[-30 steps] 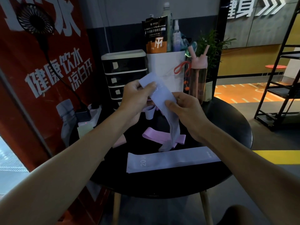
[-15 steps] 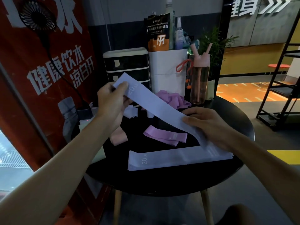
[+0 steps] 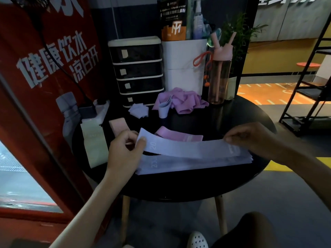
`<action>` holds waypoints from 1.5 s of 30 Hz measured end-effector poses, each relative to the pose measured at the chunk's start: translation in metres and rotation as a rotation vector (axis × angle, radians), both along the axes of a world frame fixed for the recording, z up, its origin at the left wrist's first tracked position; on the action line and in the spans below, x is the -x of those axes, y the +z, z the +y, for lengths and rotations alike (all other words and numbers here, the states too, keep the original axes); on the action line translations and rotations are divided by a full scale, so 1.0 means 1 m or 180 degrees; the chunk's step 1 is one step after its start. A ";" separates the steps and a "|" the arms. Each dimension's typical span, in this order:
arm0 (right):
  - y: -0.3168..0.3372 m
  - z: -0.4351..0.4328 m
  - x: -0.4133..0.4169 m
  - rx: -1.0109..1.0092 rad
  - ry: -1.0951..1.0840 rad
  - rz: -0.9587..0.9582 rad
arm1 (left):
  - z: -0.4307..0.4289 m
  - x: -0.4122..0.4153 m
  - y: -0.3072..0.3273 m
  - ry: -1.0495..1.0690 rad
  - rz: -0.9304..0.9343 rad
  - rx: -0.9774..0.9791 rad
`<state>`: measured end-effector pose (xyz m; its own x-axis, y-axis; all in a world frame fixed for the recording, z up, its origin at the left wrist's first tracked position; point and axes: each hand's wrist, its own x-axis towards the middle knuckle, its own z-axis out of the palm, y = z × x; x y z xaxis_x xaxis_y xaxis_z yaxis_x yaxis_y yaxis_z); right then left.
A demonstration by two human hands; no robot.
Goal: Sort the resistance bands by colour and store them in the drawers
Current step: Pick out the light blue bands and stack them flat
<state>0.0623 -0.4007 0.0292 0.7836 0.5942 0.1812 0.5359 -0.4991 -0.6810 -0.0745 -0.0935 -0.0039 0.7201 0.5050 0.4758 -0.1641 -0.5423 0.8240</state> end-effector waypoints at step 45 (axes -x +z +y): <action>-0.035 -0.026 -0.015 0.1052 0.0330 -0.0055 | -0.032 -0.026 -0.002 -0.1704 0.1383 -0.2335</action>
<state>0.0775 -0.4266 -0.0058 0.7146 0.6992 -0.0216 0.6053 -0.6335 -0.4819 -0.0489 -0.1254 -0.0061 0.9515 -0.2484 0.1815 -0.2995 -0.8826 0.3624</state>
